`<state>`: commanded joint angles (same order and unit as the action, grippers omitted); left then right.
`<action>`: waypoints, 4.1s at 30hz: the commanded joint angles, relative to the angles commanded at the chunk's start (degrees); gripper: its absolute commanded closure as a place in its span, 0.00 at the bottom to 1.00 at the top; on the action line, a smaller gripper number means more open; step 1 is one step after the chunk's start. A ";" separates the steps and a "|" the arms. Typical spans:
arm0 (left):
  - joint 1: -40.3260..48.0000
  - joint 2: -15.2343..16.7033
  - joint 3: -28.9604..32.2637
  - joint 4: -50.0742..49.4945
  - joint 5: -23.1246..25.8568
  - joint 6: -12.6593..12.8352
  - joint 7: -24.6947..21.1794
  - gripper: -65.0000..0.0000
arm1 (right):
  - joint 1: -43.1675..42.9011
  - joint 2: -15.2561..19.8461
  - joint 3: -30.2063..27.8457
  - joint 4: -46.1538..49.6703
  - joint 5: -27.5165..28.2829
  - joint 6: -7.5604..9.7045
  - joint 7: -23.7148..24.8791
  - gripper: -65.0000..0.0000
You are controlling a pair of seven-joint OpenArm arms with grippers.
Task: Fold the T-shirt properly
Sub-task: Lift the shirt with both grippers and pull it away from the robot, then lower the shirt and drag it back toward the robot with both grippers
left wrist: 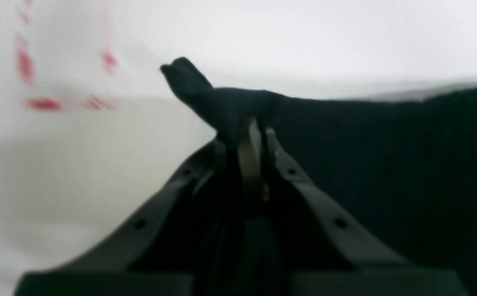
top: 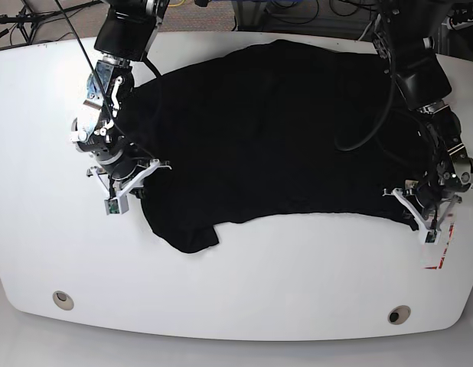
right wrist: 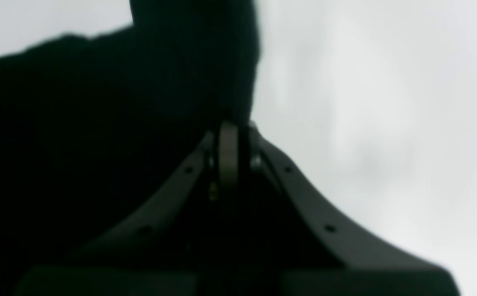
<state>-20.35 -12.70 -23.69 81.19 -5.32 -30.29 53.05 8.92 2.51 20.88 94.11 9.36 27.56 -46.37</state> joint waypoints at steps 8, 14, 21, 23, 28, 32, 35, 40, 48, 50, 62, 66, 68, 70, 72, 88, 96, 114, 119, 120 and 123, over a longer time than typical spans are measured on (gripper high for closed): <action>-5.10 0.00 0.00 10.46 0.00 0.00 5.80 1.00 | 6.24 3.69 -0.09 1.67 0.44 0.18 -3.96 1.00; -9.14 -0.35 0.00 17.23 0.35 0.09 7.03 1.00 | 12.75 6.33 -0.09 1.76 0.53 0.18 -6.33 1.00; -13.98 -1.23 0.00 22.77 0.44 0.18 7.21 1.00 | 21.36 7.74 -0.09 1.76 0.00 3.52 -10.64 1.00; -15.65 -2.20 0.00 23.47 0.44 0.18 8.35 1.00 | 23.74 8.44 -0.09 1.76 0.00 3.52 -11.87 1.00; -23.12 -2.73 -0.18 23.74 0.44 0.18 13.36 1.00 | 30.77 10.29 -0.18 1.58 0.18 3.52 -13.19 1.00; -29.19 -3.87 -1.58 23.21 0.44 0.18 14.77 1.00 | 36.40 11.96 -2.55 1.41 0.09 3.52 -13.27 1.00; -34.11 -3.96 -1.58 22.33 0.44 0.18 14.77 1.00 | 40.79 13.54 -6.95 0.18 -0.09 3.52 -13.27 1.00; -41.85 -4.31 -1.32 18.99 0.53 0.18 14.86 1.00 | 48.18 15.30 -10.29 -2.55 0.00 3.52 -13.27 1.00; -50.37 -6.59 -1.23 10.29 0.26 0.18 14.59 1.00 | 59.87 18.29 -15.74 -7.74 0.53 3.60 -13.27 1.00; -50.99 -6.86 -1.23 8.97 0.18 0.18 14.59 1.00 | 61.19 18.46 -16.70 -7.91 0.53 3.69 -13.27 1.00; -47.03 -7.12 -1.41 8.53 0.00 0.00 14.51 1.00 | 56.88 19.43 -17.32 -7.74 0.44 5.10 -13.27 1.00; -44.04 -7.03 -1.41 8.62 -0.09 -0.18 14.42 1.00 | 52.92 19.43 -14.95 -7.65 0.44 5.10 -13.19 1.00; -43.34 -7.03 -1.49 8.62 -0.09 -0.18 14.42 1.00 | 51.60 19.43 -14.15 -7.65 0.44 5.10 -13.01 1.00; -42.90 -6.95 -1.58 8.62 -0.09 -0.18 14.42 1.00 | 50.81 19.43 -13.98 -7.74 0.18 5.10 -12.92 1.00; -42.11 -6.95 -1.58 8.88 -0.09 -0.18 14.42 1.00 | 49.93 19.43 -14.07 -7.74 0.18 5.10 -12.84 1.00; -46.15 -4.75 0.53 8.35 0.00 0.09 10.81 1.00 | 56.62 19.69 -16.00 -9.23 0.00 5.19 -12.84 1.00; -44.31 -4.31 1.41 8.26 -0.09 -0.26 11.16 1.00 | 53.19 21.54 -17.76 -8.53 0.35 5.19 -12.84 1.00; -12.92 -4.13 -2.55 26.64 -5.80 -0.35 11.78 1.00 | 18.37 18.11 -5.45 9.93 0.44 5.19 -12.92 1.00; -2.55 -4.31 -6.77 28.57 -11.60 -0.35 14.68 1.00 | 8.35 16.70 -3.52 14.33 0.44 5.27 -12.92 1.00; -0.35 -4.40 -7.65 28.84 -12.75 -0.35 14.77 1.00 | 6.59 16.00 -3.43 15.03 0.44 5.27 -12.92 1.00; 5.89 -4.48 -10.29 29.89 -14.95 -0.35 14.77 1.00 | 1.67 14.68 -1.76 17.23 0.44 5.27 -12.92 1.00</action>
<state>-14.46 -17.19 -33.98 111.08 -20.26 -30.64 67.82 10.59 17.19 19.12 111.34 9.80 32.84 -59.30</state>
